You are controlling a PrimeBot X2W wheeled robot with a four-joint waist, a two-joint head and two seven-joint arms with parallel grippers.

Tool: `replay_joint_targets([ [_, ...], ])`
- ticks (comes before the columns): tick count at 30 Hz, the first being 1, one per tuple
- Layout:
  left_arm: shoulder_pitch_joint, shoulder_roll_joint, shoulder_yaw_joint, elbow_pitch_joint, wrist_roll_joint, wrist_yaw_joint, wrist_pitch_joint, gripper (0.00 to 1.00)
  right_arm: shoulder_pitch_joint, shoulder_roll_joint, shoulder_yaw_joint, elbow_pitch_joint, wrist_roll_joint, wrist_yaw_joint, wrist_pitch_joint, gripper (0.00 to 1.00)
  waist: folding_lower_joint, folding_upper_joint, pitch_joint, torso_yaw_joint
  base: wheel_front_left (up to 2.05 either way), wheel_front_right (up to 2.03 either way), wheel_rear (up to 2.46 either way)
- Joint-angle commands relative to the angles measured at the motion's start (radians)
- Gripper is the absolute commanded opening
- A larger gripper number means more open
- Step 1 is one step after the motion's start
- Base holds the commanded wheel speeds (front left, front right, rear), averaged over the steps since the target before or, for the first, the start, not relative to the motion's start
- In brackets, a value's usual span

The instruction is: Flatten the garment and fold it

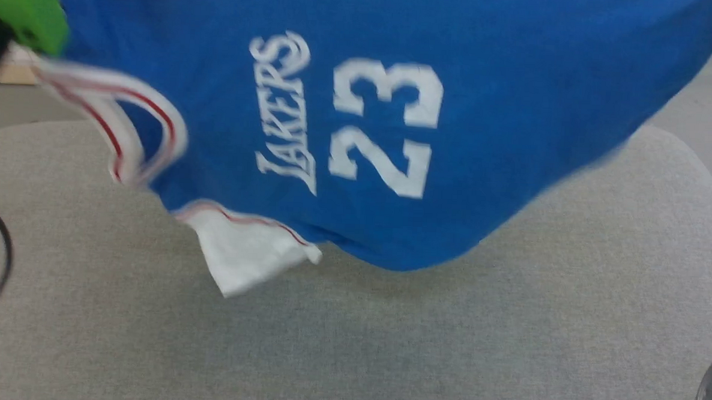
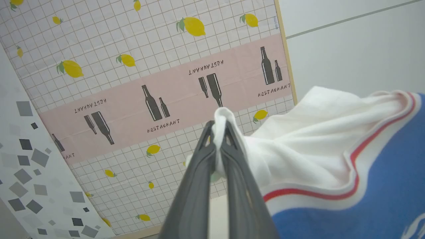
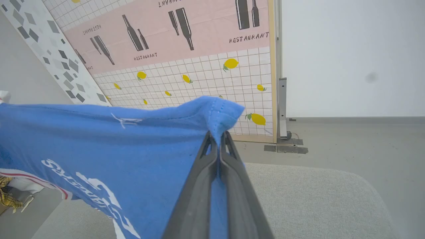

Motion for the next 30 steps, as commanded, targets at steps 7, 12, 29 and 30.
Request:
replay_joint_targets([
  [7, -0.239, 0.035, -0.025, 0.152, 0.091, -0.006, 0.046, 0.00, -0.146, 0.041, -0.021, 0.062, -0.074, -0.001, -0.031, 0.00, 0.0001, -0.0001, 0.156, -0.008, 0.00, 0.00, 0.00],
  [12, -0.396, 0.040, -0.045, 0.227, 0.165, 0.008, 0.035, 0.00, -0.262, 0.087, 0.003, 0.120, -0.151, -0.001, -0.113, 0.00, 0.0001, -0.0001, 0.293, -0.036, 0.00, 0.00, 0.00],
  [29, -0.750, 0.004, -0.023, 0.382, 0.287, 0.108, -0.279, 0.00, -0.713, 0.118, 0.039, 0.587, -0.117, -0.001, -0.607, 0.00, 0.0001, -0.0001, 0.580, -0.058, 0.00, 0.00, 0.00],
  [30, -0.751, 0.002, -0.022, 0.392, 0.285, 0.110, -0.294, 0.00, -0.721, 0.118, 0.043, 0.607, -0.112, -0.001, -0.619, 0.00, 0.0001, -0.0001, 0.587, -0.054, 0.00, 0.00, 0.00],
])
